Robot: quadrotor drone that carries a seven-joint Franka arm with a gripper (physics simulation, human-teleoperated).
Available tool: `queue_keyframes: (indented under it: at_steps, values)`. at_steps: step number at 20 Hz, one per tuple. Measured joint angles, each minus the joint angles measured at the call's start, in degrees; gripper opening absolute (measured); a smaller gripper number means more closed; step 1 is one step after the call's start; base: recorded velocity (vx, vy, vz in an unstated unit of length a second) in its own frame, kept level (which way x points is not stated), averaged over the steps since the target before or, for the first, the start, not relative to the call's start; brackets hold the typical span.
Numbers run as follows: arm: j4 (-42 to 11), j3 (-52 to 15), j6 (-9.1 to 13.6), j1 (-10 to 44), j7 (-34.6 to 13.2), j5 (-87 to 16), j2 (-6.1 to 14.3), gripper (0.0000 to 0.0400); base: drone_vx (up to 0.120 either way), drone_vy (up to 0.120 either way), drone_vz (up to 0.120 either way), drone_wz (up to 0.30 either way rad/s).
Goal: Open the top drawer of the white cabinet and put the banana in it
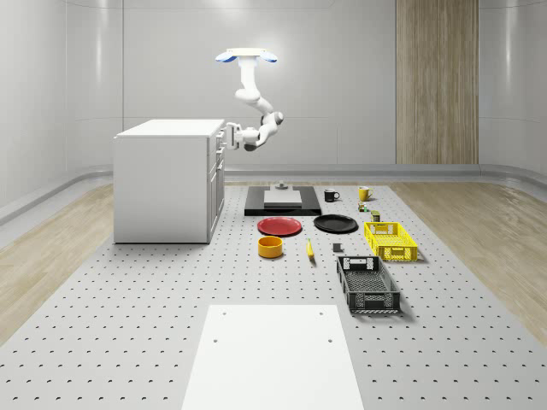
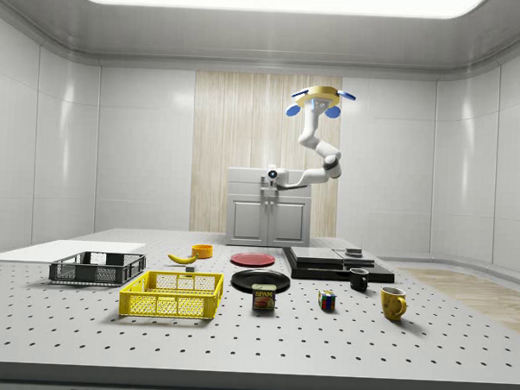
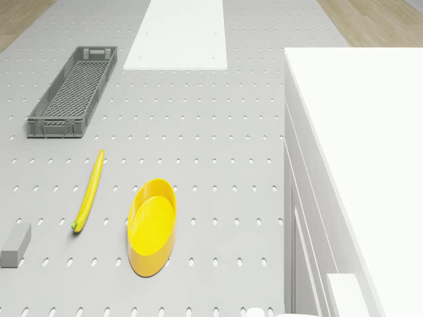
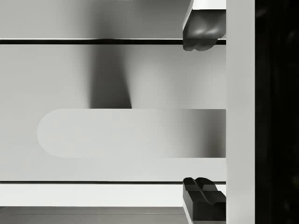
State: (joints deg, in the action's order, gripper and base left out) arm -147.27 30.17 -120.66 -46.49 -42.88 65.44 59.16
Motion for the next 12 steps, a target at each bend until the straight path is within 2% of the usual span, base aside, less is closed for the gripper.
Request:
queue_keyframes:
  at_steps: [3, 5, 7, 9, 10, 11, 12]
  values:
    - [-0.03, -0.29, 0.10, 0.25, 0.27, 0.45, -0.29, 0.0400, 0.000, 0.000, 0.000, 0.000]
    - [-0.03, -0.44, 0.23, 0.45, 0.41, 0.69, -0.45, 0.0300, 0.000, 0.000, 0.000, 0.000]
    - [-0.03, -0.58, 0.38, 0.66, 0.54, 0.91, -0.59, 0.0223, 0.000, 0.000, 0.000, 0.000]
    - [-0.02, -0.71, 0.55, 0.89, 0.64, 1.10, -0.73, 0.0177, 0.000, 0.000, 0.000, 0.000]
    - [-0.01, -0.76, 0.63, 0.99, 0.32, 1.04, -0.79, 0.0171, 0.000, 0.000, 0.000, 0.000]
    - [-0.34, -0.52, 0.96, 1.26, 3.81, 1.97, -1.48, 0.0156, 0.000, 0.000, 0.000, 0.000]
    - [-0.27, -0.74, 1.23, 1.60, 3.61, 2.16, -1.58, 0.0145, 0.000, 0.000, 0.000, 0.000]
